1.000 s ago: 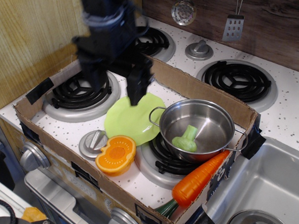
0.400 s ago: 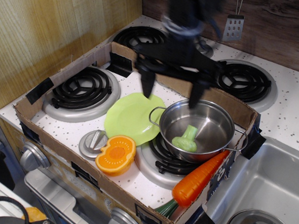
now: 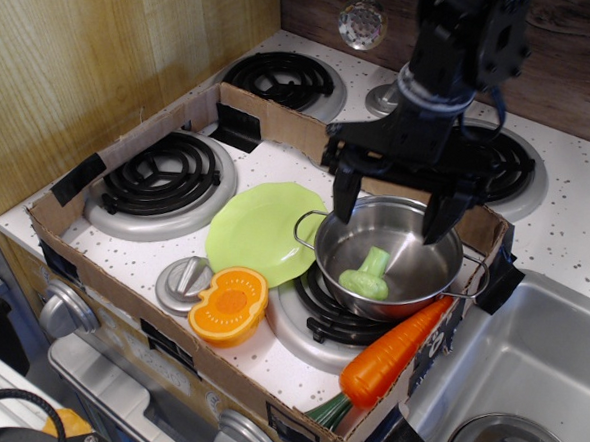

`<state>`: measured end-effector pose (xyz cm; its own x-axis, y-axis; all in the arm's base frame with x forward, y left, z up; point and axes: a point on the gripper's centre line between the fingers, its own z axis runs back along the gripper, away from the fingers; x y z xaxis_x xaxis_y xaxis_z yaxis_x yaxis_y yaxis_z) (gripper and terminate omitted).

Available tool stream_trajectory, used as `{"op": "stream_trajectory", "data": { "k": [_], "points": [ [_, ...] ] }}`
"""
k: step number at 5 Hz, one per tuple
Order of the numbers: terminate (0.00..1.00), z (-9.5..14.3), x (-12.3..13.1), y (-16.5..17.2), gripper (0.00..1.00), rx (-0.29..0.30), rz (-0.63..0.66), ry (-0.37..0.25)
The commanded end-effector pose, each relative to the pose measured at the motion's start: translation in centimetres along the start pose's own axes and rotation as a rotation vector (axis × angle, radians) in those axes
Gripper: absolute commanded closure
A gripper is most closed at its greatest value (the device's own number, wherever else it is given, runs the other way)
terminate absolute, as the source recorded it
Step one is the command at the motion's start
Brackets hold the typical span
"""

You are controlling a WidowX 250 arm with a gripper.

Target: Take broccoli out of pan

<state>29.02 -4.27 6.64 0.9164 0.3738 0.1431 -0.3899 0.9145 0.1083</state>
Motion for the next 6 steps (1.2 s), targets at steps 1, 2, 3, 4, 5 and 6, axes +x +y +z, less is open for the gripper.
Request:
{"op": "stream_trajectory", "data": {
  "k": [1, 2, 3, 4, 5, 6],
  "points": [
    [0.0, -0.7, 0.6, 0.3, 0.0, -0.02, 0.018, -0.021],
    [0.0, -1.5, -0.3, 0.3, 0.0, -0.033, 0.047, 0.002],
    [0.0, -2.0, -1.2, 0.3, 0.0, -0.042, 0.075, -0.001],
    [0.0, -2.4, -1.3, 0.5, 0.0, -0.083, 0.068, 0.009],
    [0.0, -2.5, -1.1, 0.5, 0.0, -0.085, 0.058, 0.012],
    [0.0, -3.0, -1.1, 0.2, 0.0, -0.11, 0.053, 0.0]
  ]
}}
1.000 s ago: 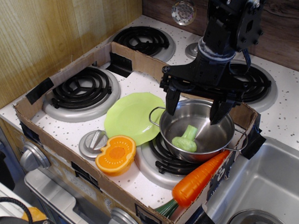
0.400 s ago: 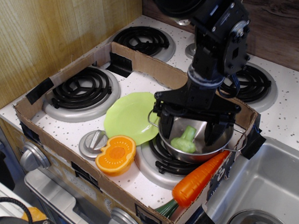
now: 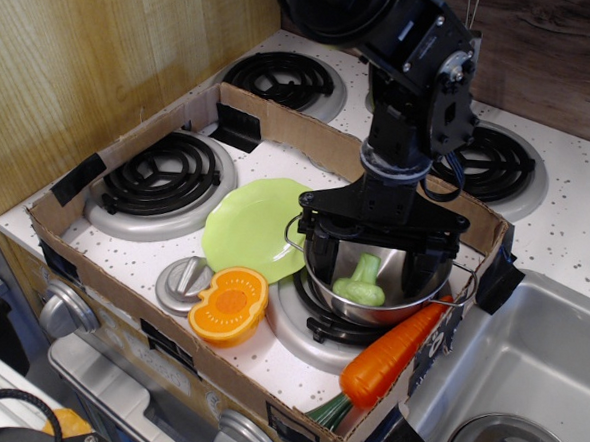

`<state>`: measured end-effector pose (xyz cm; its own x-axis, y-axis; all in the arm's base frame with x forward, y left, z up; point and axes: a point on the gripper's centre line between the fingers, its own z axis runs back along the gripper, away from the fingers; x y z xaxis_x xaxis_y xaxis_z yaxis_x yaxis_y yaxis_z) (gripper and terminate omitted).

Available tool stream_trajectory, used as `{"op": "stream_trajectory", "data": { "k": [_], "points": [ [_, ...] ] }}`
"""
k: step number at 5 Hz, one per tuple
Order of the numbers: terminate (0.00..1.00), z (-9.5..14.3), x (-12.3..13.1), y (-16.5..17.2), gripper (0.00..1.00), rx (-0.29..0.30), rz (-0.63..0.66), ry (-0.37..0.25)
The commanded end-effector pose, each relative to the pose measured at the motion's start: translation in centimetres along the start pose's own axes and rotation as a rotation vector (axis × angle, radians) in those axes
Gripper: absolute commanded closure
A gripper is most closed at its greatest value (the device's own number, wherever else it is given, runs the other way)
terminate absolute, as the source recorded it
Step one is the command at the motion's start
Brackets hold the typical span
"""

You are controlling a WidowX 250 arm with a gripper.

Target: Take broccoli out of pan

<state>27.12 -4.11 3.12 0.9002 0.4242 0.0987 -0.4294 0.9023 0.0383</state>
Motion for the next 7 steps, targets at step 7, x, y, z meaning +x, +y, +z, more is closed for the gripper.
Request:
{"op": "stream_trajectory", "data": {
  "k": [7],
  "points": [
    [0.0, 5.7, 6.7, 10.2, 1.0, 0.037, -0.156, -0.032]
  ]
}}
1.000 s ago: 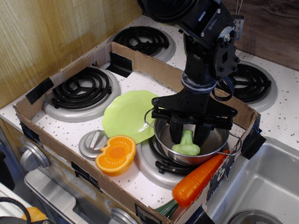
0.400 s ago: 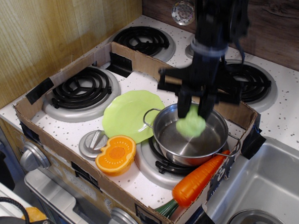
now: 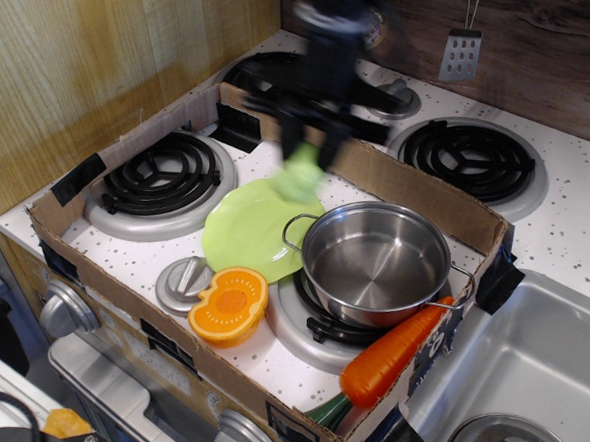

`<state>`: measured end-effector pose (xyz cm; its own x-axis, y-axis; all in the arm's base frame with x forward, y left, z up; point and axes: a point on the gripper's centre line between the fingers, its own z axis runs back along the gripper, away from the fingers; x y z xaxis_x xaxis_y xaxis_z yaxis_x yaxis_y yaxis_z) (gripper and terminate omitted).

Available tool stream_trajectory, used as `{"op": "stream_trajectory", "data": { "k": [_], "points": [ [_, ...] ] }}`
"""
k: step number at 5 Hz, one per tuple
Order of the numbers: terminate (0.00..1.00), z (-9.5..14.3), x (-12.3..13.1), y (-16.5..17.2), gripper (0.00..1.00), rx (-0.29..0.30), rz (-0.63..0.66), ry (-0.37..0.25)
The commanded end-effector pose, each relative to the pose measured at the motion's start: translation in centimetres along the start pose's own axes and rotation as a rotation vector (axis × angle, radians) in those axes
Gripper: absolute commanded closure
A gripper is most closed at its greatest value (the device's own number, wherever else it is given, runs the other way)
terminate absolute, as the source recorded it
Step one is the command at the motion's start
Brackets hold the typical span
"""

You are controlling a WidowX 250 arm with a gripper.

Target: Take broccoli out of pan

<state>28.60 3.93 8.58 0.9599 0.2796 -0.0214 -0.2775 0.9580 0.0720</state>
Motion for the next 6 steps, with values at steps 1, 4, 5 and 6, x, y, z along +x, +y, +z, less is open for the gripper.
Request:
{"op": "stream_trajectory", "data": {
  "k": [1, 4, 5, 6],
  "points": [
    [0.0, -1.2, 0.8, 6.9, 1.0, 0.013, -0.002, -0.165],
    [0.0, -5.3, 4.2, 12.0, 1.0, 0.073, -0.139, -0.392],
    [0.0, -4.6, 5.6, 12.5, 1.0, 0.089, -0.185, -0.377],
    [0.0, -4.2, 6.2, 12.7, 1.0, 0.078, -0.214, -0.393]
  ]
}}
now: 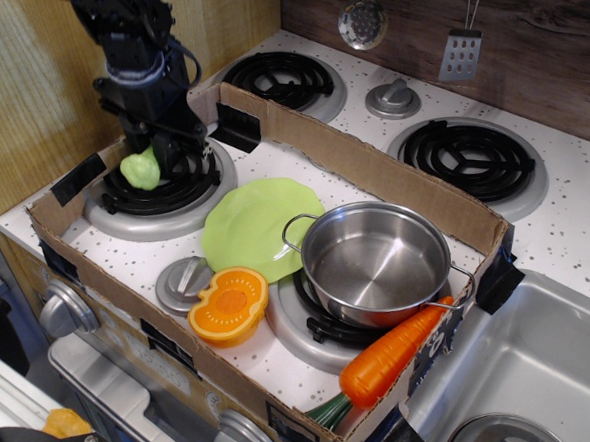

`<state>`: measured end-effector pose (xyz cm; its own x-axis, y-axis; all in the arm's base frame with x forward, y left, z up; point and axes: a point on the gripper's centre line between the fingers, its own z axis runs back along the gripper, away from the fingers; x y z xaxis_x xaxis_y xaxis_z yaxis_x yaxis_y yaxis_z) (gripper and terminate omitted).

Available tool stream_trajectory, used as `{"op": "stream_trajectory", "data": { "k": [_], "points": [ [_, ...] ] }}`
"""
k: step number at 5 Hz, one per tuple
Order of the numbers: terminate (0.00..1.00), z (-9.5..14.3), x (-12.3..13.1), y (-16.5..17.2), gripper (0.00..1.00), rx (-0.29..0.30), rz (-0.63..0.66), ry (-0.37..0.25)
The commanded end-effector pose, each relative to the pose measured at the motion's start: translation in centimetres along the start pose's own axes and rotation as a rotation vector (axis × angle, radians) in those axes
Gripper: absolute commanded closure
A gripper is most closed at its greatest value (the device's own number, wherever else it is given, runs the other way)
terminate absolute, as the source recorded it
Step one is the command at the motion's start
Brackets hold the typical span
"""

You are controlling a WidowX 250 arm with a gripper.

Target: Take broccoli out of pan

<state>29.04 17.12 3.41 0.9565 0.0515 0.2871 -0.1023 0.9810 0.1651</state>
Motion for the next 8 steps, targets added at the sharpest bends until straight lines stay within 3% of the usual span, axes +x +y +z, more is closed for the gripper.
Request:
{"op": "stream_trajectory", "data": {
  "k": [1, 4, 5, 8],
  "points": [
    [0.0, 1.6, 2.3, 0.6, 0.0, 0.017, -0.006, -0.034],
    [0.0, 6.8, 3.8, -0.3, 0.0, 0.09, 0.011, -0.031],
    [0.0, 7.6, 4.0, -0.5, 0.0, 0.078, -0.012, -0.064],
    [0.0, 7.6, 4.0, -0.5, 0.0, 0.078, -0.012, -0.064]
  ]
}}
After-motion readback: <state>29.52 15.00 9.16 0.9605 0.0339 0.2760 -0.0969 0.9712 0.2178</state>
